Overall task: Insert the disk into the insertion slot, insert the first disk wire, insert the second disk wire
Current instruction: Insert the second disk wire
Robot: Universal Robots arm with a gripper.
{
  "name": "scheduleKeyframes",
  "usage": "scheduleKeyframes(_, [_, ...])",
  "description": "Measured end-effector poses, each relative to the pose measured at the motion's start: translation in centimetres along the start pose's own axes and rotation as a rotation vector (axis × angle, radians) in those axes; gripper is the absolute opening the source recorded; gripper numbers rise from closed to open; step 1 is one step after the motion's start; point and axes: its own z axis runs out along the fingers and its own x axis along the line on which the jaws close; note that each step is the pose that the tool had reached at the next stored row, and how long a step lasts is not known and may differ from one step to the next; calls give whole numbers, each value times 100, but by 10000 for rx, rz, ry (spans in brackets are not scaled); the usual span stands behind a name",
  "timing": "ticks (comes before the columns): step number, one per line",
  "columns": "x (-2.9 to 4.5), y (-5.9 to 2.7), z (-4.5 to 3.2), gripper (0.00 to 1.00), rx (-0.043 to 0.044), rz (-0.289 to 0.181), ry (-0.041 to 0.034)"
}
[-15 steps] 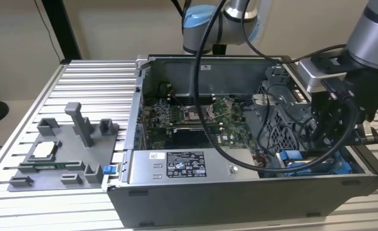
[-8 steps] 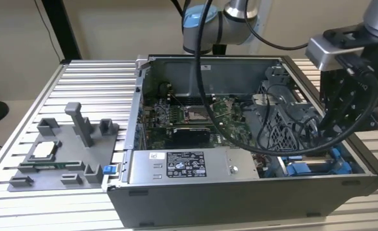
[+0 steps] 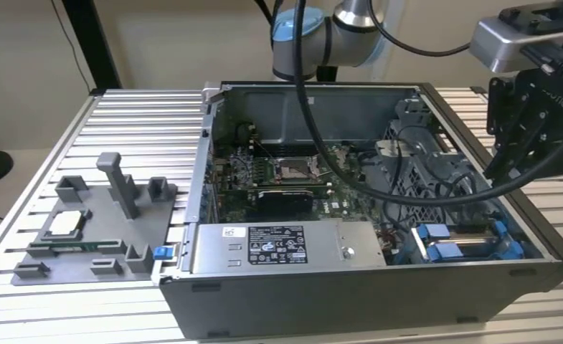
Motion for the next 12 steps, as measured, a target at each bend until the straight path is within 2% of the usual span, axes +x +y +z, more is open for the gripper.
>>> scheduleKeyframes(5, [-1,-2,-31,100,-292,38,11])
scheduleKeyframes(12, [-1,-2,-31,100,-300,39,10])
